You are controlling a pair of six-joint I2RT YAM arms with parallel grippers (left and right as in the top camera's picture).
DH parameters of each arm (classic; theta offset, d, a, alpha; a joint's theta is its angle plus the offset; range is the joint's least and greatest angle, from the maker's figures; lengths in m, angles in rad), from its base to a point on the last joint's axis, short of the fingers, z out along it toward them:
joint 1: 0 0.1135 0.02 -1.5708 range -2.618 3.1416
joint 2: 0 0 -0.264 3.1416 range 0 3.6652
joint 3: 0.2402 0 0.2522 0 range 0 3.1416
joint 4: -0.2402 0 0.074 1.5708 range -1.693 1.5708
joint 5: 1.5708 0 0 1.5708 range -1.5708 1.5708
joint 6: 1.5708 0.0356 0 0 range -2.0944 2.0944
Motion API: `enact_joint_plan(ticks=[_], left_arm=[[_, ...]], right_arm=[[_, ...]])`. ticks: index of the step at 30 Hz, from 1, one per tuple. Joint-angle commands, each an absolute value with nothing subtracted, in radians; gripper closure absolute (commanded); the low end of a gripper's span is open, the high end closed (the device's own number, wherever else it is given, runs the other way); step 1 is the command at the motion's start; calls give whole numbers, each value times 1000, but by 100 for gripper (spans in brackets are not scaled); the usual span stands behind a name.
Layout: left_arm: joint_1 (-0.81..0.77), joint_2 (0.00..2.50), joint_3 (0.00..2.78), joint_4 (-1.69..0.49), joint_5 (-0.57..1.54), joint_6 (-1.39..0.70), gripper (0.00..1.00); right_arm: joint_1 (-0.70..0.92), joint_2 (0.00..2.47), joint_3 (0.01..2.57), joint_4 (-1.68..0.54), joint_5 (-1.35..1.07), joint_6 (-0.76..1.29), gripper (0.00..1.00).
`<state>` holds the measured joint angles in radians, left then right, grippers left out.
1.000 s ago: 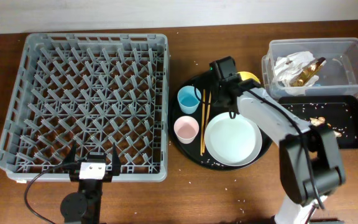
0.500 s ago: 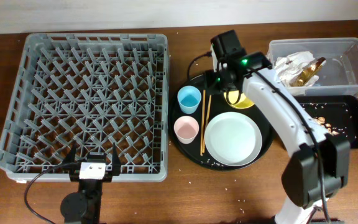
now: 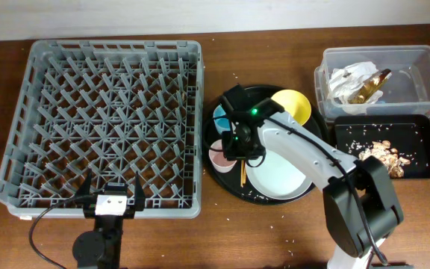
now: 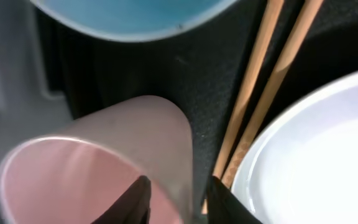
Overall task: Sort waste into correct bins and load items into the dishwasher rack
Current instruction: 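Grasp the pink cup with the right gripper and lift it, then hand the pink cup from the right gripper to the left gripper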
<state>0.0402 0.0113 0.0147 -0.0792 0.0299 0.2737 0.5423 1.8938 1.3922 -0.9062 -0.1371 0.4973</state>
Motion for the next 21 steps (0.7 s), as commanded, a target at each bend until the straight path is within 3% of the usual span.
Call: enact_joint_plan(ticks=[1, 5, 11, 14, 18, 21], left_arm=[[35, 6, 9, -81, 31, 289, 1], [35, 6, 9, -80, 31, 289, 1], [35, 6, 9, -80, 50, 257, 1], [35, 6, 9, -28, 78, 88, 1], [35, 25, 15, 98, 155, -377, 1], [35, 179, 125, 93, 263, -434, 1]], right_arm=[[543, 1905, 1361, -892, -119, 514, 96], [534, 1868, 1375, -917, -139, 498, 96], [375, 1519, 1385, -997, -258, 387, 96], [233, 1442, 1385, -997, -480, 258, 96], [168, 1460, 1384, -960, -641, 167, 96], [170, 1460, 1384, -895, -723, 165, 96]])
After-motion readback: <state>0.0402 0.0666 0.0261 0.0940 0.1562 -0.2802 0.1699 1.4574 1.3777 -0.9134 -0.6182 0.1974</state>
